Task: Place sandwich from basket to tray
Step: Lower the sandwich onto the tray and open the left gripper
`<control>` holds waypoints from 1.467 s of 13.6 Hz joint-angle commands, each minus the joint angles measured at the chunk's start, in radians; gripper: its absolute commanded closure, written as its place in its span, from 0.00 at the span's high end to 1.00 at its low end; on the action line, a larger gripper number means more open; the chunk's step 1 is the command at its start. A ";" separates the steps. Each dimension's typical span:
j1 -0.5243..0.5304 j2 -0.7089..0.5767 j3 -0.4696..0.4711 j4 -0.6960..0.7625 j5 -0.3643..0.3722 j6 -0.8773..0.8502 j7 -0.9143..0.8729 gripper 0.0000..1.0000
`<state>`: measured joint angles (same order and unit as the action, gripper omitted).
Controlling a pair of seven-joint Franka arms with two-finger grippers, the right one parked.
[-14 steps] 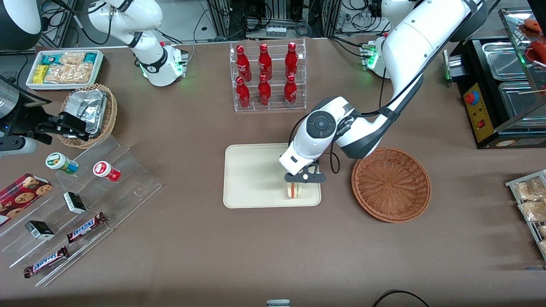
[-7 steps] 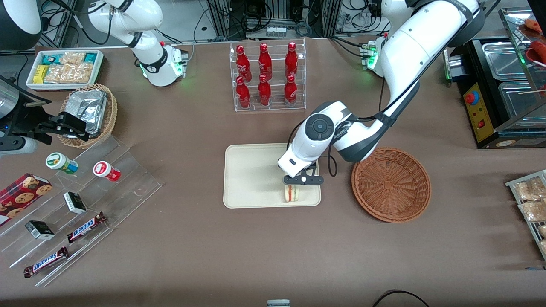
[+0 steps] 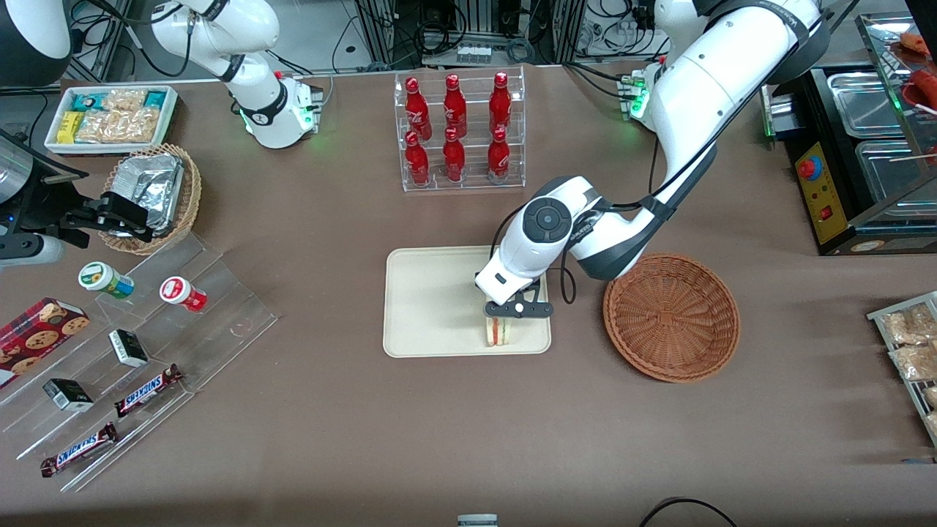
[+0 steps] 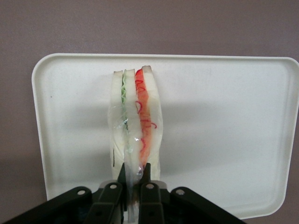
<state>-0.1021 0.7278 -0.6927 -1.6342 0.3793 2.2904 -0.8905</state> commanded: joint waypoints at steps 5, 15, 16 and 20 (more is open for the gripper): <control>0.001 0.018 -0.010 0.004 0.023 0.026 -0.031 1.00; 0.018 -0.152 -0.014 0.019 -0.003 -0.192 -0.050 1.00; 0.024 -0.180 -0.013 0.022 -0.041 -0.216 -0.041 1.00; 0.073 -0.290 -0.001 0.060 -0.180 -0.293 0.053 1.00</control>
<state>-0.0597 0.4964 -0.7003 -1.5839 0.2578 2.0501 -0.8899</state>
